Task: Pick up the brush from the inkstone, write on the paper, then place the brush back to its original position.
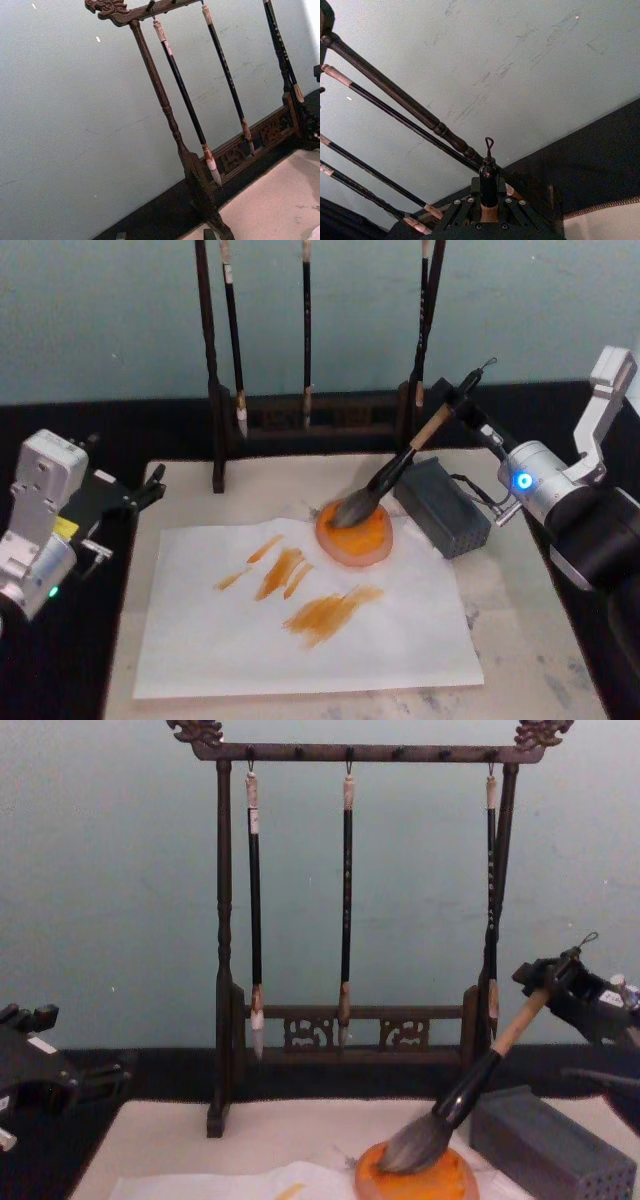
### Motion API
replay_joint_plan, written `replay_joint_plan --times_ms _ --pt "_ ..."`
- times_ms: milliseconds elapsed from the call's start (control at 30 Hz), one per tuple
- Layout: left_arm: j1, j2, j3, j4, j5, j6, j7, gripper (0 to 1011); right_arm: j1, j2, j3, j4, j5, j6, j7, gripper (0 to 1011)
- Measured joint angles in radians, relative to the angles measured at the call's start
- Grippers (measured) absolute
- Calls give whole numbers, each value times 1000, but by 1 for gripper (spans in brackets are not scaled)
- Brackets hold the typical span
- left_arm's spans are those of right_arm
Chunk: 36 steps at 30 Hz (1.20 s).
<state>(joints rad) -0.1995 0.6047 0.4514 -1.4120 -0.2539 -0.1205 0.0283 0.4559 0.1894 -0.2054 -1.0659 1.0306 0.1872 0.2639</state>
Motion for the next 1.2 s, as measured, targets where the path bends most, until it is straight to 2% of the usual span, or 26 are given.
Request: replay_joint_plan --times_ms 500,933,1000,1067,1100,1200 --pt "0 0 0 0 0 0 0 1001 6 15 -31 19 29 -14 -10 176" --pt "0 0 0 0 0 0 0 1001 6 13 -28 18 29 -13 -10 176" --pt "0 0 0 0 0 0 0 1001 6 13 -28 18 29 -13 -10 204" --pt "0 0 0 0 0 0 0 1001 6 13 -28 18 29 -13 -10 303" --pt "0 0 0 0 0 0 0 1001 6 13 -27 18 28 -12 -10 303" --pt "0 0 0 0 0 0 0 1001 6 13 -27 18 28 -12 -10 421"
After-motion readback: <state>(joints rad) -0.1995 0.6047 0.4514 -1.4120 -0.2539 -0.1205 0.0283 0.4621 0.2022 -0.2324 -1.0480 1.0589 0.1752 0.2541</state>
